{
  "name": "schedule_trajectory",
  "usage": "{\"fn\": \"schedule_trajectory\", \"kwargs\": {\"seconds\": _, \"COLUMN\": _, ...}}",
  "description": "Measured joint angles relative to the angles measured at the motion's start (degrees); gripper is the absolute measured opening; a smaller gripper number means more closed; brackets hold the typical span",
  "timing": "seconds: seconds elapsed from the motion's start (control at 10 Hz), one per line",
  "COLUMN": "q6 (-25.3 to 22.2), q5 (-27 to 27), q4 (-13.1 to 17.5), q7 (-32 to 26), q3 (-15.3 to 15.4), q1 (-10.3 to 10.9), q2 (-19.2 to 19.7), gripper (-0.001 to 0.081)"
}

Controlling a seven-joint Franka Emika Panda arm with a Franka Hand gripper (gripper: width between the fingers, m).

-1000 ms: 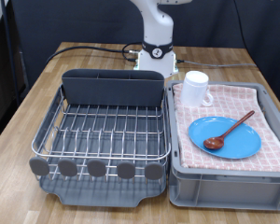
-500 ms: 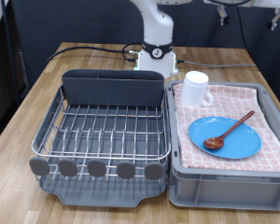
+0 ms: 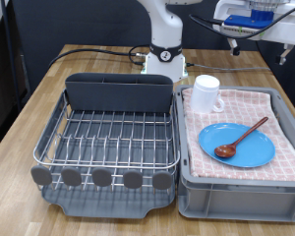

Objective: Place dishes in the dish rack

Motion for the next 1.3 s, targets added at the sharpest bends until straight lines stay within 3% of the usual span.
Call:
{"fn": "schedule_trajectory", "kwargs": {"seconds": 0.3, "q6": 1.59, "q5": -4.22, "q4": 0.01, "q7": 3.26, "q3": 1.85, "q1": 0.25, "q2": 3.90, "gripper": 0.0802}}
{"fn": "schedule_trajectory", "kwargs": {"seconds": 0.6, "q6": 5.55, "q5": -12.18, "q4": 0.41, "q7": 14.05, "q3": 3.34, "q1": 1.25, "q2": 9.08, "gripper": 0.0802}}
{"fn": "schedule_trajectory", "kwargs": {"seconds": 0.8, "q6": 12.00, "q5": -16.45, "q4": -0.11, "q7": 18.97, "q3": 3.43, "q1": 1.82, "q2": 11.69, "gripper": 0.0802}}
{"fn": "schedule_trajectory", "kwargs": {"seconds": 0.9, "q6": 14.64, "q5": -17.77, "q4": -0.68, "q7": 20.45, "q3": 3.43, "q1": 1.86, "q2": 12.91, "gripper": 0.0802}}
{"fn": "schedule_trajectory", "kwargs": {"seconds": 1.3, "q6": 17.31, "q5": -21.42, "q4": -1.12, "q7": 24.49, "q3": 3.02, "q1": 2.06, "q2": 17.00, "gripper": 0.0802}}
